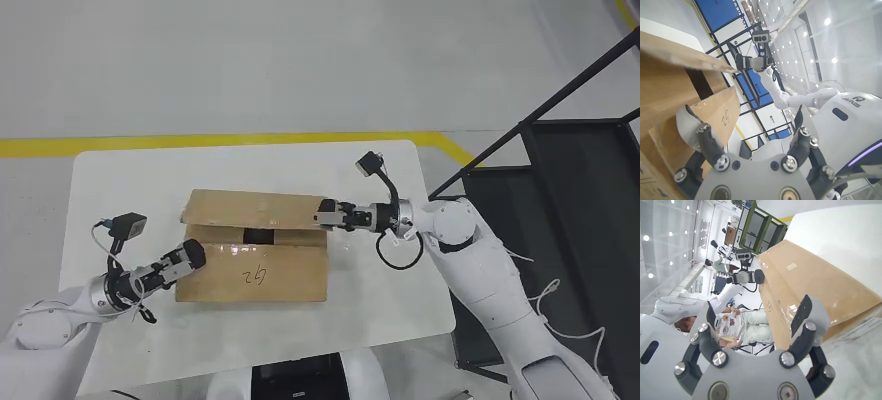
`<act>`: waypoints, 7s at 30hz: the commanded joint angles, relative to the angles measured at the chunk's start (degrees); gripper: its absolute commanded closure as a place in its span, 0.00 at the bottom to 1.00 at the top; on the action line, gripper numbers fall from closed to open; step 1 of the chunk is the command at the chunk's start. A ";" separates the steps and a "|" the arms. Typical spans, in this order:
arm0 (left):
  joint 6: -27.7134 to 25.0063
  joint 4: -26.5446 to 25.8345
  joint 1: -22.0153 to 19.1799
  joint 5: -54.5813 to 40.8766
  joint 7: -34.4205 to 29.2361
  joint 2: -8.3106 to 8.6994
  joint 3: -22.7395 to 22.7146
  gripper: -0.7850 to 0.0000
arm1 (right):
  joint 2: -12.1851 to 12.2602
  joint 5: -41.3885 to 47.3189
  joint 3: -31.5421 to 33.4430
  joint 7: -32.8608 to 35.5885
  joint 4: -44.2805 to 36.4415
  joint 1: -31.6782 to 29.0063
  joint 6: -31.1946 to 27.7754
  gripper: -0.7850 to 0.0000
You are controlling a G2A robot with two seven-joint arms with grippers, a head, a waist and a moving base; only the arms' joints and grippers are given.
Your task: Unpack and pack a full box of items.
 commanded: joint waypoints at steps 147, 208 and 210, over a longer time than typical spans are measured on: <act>1.51 6.69 -8.13 8.89 -0.35 0.62 1.56 0.00 | -0.53 -101.20 -17.99 -45.09 42.45 21.76 -28.91 0.16; 1.51 6.69 -8.13 8.89 -0.35 0.62 1.56 0.00 | 31.41 -62.32 -11.55 -62.77 -0.94 11.61 -36.18 1.00; 1.51 6.69 -8.13 8.89 -0.35 0.62 1.56 0.00 | 31.88 -59.81 -12.97 -62.89 -2.08 13.31 -36.18 1.00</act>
